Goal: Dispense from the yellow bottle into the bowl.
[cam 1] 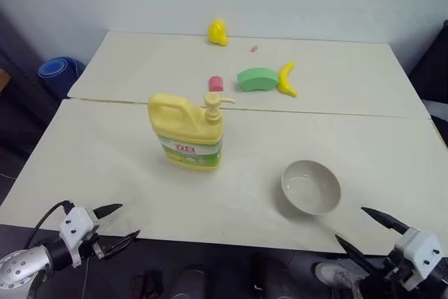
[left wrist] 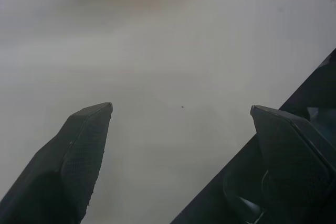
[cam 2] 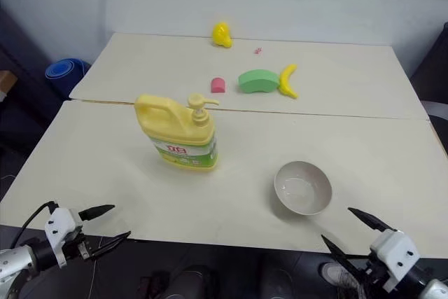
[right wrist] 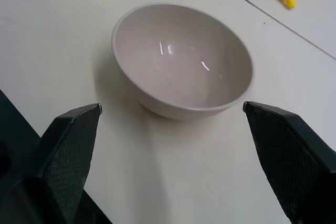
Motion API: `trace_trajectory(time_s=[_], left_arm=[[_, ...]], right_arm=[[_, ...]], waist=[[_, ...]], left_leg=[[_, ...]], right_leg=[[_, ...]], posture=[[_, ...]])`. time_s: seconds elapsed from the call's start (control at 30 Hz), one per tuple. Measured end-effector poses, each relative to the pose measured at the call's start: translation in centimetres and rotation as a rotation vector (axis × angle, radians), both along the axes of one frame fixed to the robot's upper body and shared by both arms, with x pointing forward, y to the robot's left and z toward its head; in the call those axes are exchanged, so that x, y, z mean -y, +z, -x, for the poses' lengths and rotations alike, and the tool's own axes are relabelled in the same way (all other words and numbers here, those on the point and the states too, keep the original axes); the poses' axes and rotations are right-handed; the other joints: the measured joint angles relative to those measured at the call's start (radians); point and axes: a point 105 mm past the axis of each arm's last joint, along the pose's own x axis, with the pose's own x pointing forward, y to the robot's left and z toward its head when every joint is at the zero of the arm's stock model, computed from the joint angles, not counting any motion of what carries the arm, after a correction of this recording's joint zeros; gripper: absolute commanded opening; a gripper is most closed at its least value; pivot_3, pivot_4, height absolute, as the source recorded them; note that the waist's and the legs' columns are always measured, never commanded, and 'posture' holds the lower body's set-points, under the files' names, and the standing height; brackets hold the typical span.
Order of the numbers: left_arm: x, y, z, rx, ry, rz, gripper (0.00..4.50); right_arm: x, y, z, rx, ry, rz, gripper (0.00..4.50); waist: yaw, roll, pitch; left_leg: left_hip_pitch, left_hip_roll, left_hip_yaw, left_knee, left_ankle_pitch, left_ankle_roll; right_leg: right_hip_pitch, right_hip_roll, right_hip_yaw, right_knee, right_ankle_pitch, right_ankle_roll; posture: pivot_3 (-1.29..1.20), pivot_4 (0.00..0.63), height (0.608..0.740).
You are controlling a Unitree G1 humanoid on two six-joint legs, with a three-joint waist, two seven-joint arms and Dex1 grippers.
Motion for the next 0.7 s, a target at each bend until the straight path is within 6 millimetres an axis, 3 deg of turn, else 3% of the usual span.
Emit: trace_trajectory(time_s=[0.13, 0.23, 0.33, 0.47, 0.6, 0.7], left_arm=[[1.3, 0.8, -0.3, 0.027, -0.048, 0.027, 4.49], [3.8, 2.3, -0.5, 0.017, -0.154, 0.109, 4.49], [7.0, 5.8, -1.1, 0.03, -0.344, 0.213, 4.49], [9.7, 7.7, -1.5, 0.049, -0.465, 0.231, 4.49], [10.6, 8.0, -1.6, 0.037, -0.495, 0.234, 4.49], [10.7, 8.0, -1.7, 0.028, -0.49, 0.234, 4.5]], right_arm=[[-0.6, -0.1, 0.1, -0.007, 0.031, -0.005, 4.5], [-2.9, 0.0, -0.4, -0.027, 0.11, -0.03, 4.5], [-6.7, 0.3, -2.7, -0.054, 0.189, -0.041, 4.5], [-8.2, -0.8, -5.4, -0.085, 0.15, 0.022, 4.5], [-8.9, -2.9, -6.3, -0.153, 0.132, 0.065, 4.5], [-9.4, -3.8, -6.7, -0.182, 0.124, 0.063, 3.96]], waist=[[0.001, 0.0, 0.0], [0.0, 0.0, 0.001], [-0.001, 0.0, 0.001], [-0.001, 0.0, 0.001], [-0.002, 0.0, 0.001], [-0.002, 0.0, 0.001]], left_leg=[[0.0, 0.0, 0.0, 0.0, 0.0, -0.001], [0.0, 0.001, 0.0, 0.0, 0.001, -0.002], [0.002, 0.001, 0.0, 0.001, 0.002, -0.004], [0.001, 0.0, -0.001, 0.001, 0.003, -0.006], [0.0, 0.004, -0.001, 0.001, 0.004, -0.007], [-0.001, 0.004, 0.0, 0.001, 0.004, -0.007]], right_leg=[[0.0, 0.0, 0.0, 0.0, 0.0, 0.0], [0.0, 0.0, 0.0, 0.001, 0.0, 0.0], [0.0, 0.0, 0.0, 0.004, 0.0, -0.001], [-0.001, 0.002, 0.0, 0.004, 0.001, -0.001], [-0.001, 0.008, 0.0, 0.004, 0.001, -0.001], [-0.001, 0.009, 0.0, 0.004, 0.001, -0.001]], posture=[[0.0, 0.15, 0.74], [0.0, 0.15, 0.74], [0.0, 0.15, 0.74], [0.0, 0.15, 0.74], [0.0, 0.15, 0.74], [0.0, 0.15, 0.74]])
